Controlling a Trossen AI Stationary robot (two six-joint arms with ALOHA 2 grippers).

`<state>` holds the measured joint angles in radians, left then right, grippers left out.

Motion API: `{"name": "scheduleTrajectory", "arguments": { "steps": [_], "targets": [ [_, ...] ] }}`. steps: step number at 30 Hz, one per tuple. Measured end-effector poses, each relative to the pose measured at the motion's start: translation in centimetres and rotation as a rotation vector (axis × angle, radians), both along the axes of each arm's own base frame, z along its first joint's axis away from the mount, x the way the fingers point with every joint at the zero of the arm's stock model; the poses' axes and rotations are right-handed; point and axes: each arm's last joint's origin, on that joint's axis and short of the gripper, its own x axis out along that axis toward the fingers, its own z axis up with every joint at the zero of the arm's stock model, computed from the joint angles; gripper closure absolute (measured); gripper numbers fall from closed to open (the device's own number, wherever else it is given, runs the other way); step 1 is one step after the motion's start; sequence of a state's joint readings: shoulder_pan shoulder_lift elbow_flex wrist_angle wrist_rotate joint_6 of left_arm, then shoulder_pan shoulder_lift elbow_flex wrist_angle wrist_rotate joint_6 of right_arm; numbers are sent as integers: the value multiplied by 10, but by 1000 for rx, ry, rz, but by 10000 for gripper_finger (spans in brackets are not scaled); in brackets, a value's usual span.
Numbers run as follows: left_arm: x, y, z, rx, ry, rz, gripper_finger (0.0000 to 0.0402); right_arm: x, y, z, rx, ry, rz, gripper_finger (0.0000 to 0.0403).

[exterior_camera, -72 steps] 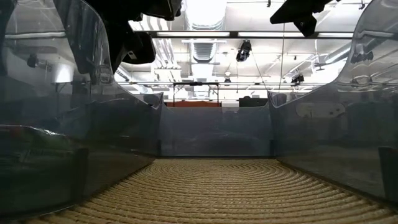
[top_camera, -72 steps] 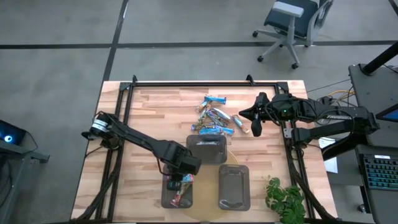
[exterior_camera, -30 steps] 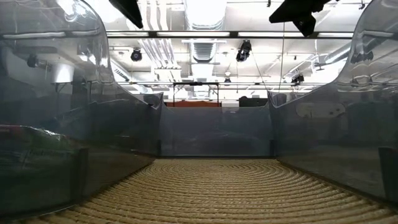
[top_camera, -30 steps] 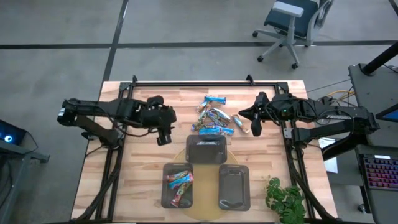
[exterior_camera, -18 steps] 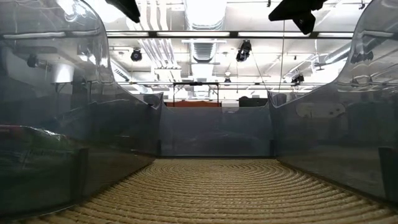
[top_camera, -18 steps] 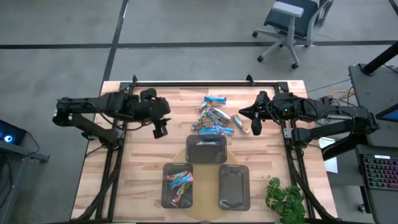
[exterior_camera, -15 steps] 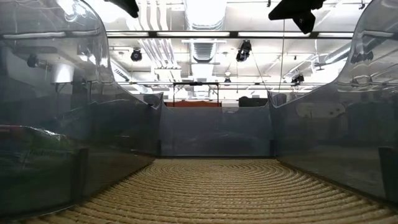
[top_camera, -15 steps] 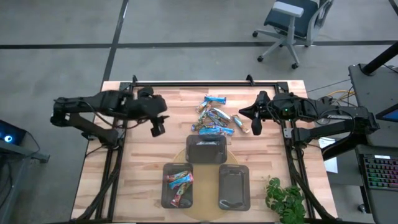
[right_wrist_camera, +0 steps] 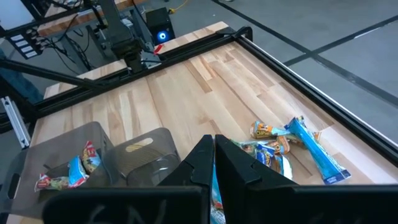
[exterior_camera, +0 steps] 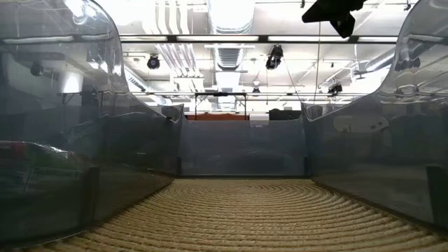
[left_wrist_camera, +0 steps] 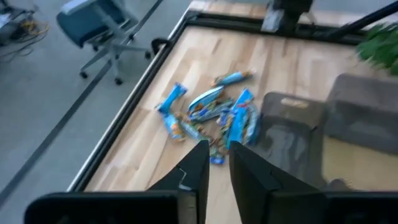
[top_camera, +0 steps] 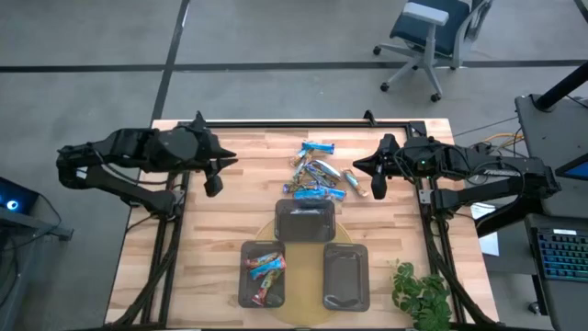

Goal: Pick and place Granola Bars by type
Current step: Put the right red granola bar into the bottom left black bin

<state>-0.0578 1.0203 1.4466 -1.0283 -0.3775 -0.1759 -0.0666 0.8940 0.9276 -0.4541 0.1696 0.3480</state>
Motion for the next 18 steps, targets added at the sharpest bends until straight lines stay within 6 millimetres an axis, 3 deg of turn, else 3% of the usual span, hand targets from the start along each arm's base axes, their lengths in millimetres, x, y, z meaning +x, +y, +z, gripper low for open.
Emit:
{"name": "scheduleTrajectory", "arguments": {
  "steps": [10, 18],
  "targets": [
    [-23, 1, -11, -20, -85, -23, 399, 0, 0, 0, 0, -1, 0, 394],
    [-31, 0, -22, -47, -113, -36, 401, 0, 0, 0, -6, -1, -14, 394]
  ]
}}
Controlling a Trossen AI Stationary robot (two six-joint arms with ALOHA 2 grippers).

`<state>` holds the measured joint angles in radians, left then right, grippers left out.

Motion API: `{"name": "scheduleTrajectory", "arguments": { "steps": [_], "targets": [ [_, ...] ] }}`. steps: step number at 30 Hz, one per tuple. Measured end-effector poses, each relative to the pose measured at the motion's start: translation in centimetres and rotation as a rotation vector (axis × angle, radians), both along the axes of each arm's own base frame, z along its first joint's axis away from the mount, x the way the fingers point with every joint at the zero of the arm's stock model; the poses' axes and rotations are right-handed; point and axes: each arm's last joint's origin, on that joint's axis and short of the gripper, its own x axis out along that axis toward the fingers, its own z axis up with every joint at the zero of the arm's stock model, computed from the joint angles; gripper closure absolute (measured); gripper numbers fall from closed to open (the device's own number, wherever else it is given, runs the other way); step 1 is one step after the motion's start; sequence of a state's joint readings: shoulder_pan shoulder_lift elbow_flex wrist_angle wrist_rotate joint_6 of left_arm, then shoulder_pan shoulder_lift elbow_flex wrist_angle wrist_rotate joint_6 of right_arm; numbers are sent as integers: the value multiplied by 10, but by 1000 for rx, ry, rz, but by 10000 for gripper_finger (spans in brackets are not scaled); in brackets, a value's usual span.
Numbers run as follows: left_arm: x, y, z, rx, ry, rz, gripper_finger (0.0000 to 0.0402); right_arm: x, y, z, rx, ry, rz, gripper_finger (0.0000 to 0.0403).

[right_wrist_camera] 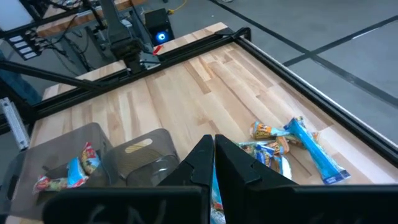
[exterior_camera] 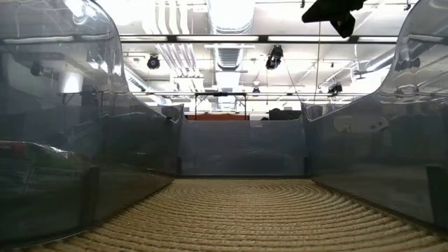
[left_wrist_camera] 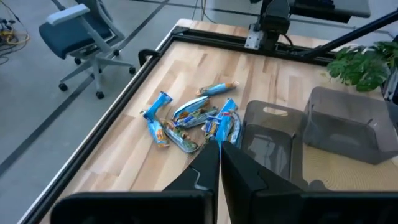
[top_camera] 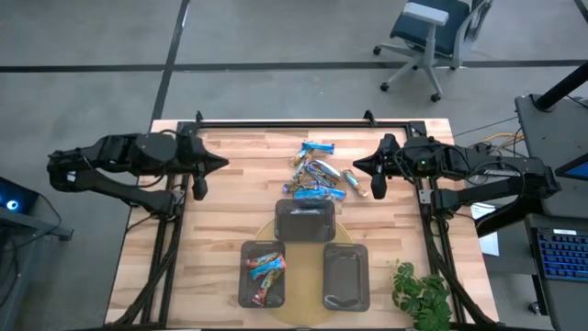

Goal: Pick and place Granola Bars by type
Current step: Put the right red granola bar into the bottom left black bin

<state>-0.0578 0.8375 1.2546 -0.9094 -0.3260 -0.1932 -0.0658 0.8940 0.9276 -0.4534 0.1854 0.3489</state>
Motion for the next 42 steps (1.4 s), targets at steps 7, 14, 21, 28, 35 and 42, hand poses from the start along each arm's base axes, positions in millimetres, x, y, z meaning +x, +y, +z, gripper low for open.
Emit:
{"name": "scheduleTrajectory", "arguments": {
  "steps": [7, 14, 21, 28, 35, 42],
  "targets": [
    [-1, 0, -6, -15, 12, 16, 401, -1, 0, -1, 4, 13, -9, 394],
    [-1, 0, -6, -13, 11, 17, 402, -1, 0, -3, 19, 27, -6, 364],
    [-1, 1, -6, -8, 10, 28, 402, -7, 0, 2, 29, 191, -8, 297],
    [-1, 2, -6, 19, 8, 73, 402, 1, -5, 11, -10, 346, -14, 258],
    [-1, 2, -6, 17, 9, 73, 402, 20, -10, -2, 11, 535, 13, 216],
    [-1, 2, -6, 10, 5, 86, 402, 35, -10, -31, -9, 632, 117, 180]
  ]
}}
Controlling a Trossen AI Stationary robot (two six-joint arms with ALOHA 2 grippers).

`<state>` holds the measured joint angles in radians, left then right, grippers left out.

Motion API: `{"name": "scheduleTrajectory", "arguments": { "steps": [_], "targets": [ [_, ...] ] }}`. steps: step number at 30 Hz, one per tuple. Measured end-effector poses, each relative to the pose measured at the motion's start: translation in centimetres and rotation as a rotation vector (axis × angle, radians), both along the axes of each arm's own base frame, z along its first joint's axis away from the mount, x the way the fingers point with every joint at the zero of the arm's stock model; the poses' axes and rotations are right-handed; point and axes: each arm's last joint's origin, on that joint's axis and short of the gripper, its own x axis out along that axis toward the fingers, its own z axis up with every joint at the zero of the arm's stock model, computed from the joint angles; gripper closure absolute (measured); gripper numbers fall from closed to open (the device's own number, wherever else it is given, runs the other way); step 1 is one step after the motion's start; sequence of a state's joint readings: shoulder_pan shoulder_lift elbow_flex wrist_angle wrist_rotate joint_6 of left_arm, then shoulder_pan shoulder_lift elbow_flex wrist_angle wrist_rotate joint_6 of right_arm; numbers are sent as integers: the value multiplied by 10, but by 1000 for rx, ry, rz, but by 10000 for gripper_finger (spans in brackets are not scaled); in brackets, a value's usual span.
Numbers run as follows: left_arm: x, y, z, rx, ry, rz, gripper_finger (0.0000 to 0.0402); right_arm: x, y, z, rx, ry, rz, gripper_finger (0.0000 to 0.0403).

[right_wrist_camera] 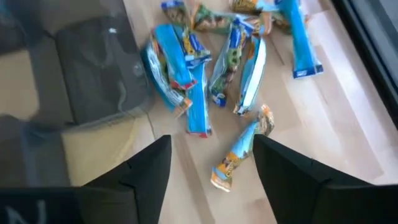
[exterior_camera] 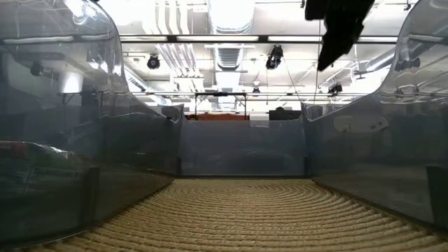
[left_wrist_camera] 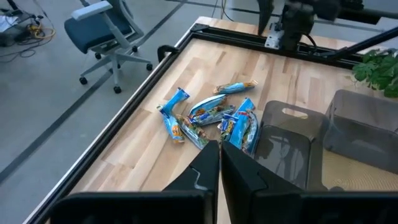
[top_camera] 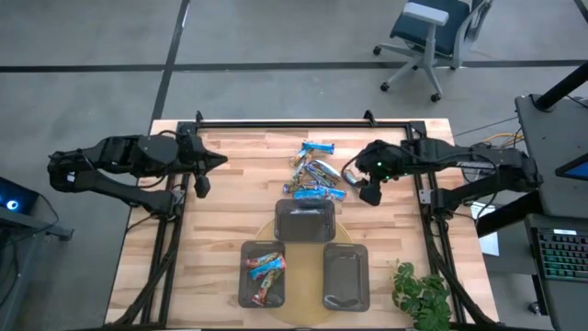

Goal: Pick and place Granola Bars by type
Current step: Put the right red granola bar into the bottom left black bin

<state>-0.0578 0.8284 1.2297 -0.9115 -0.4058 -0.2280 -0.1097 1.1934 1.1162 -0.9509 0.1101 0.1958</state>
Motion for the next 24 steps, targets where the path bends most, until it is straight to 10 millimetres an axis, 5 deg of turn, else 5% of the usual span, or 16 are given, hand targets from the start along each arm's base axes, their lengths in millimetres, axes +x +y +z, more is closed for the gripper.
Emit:
{"name": "scheduleTrajectory", "arguments": {
  "steps": [7, 24],
  "targets": [
    [0, 0, 0, -2, -3, 17, 401, -4, 1, -22, -31, -172, 44, 177],
    [0, 2, 0, 133, 45, 27, 401, -43, 6, -91, 28, -229, 27, 179]
  ]
}}
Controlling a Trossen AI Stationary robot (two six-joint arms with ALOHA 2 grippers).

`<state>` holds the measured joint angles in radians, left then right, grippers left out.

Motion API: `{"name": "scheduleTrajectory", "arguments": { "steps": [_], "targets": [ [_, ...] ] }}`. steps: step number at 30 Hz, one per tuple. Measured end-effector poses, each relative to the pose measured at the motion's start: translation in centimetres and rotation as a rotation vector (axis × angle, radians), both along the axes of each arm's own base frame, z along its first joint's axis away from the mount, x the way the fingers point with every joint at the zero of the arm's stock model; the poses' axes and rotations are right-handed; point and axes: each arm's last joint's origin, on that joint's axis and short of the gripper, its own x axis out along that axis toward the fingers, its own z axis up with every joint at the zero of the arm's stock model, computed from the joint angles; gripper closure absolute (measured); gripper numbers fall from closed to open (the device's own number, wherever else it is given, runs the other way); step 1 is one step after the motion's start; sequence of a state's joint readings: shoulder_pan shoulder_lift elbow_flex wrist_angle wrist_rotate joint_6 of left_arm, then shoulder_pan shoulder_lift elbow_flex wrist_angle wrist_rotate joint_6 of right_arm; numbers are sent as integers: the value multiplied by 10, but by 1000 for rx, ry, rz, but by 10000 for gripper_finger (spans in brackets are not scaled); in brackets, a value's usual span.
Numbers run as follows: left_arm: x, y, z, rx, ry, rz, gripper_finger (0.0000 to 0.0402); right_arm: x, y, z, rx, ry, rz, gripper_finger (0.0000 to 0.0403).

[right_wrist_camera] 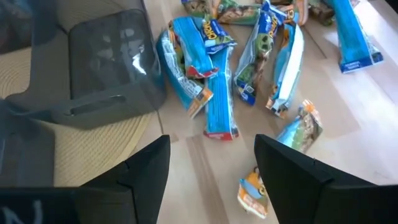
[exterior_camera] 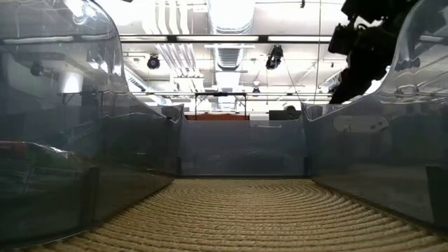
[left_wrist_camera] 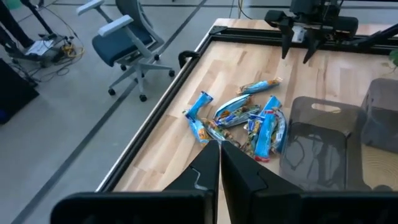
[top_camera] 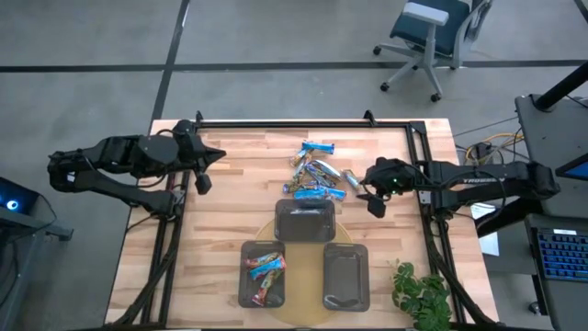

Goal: Pick and place Granola Bars by type
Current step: Put the right red granola bar into the bottom left black bin

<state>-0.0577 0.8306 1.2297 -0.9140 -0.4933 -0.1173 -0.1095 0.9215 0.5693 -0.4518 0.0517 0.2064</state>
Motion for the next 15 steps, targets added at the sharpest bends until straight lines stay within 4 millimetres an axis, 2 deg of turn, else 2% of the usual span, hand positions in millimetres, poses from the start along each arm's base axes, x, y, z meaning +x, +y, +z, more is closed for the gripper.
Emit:
{"name": "scheduleTrajectory", "arguments": {
  "steps": [10, 15],
  "targets": [
    [4, 0, -1, -6, 6, 11, 401, 1, 0, -33, 7, 26, -5, 182],
    [6, 0, -2, -5, 13, 12, 402, 3, 0, -42, 5, 13, -6, 182]
  ]
}}
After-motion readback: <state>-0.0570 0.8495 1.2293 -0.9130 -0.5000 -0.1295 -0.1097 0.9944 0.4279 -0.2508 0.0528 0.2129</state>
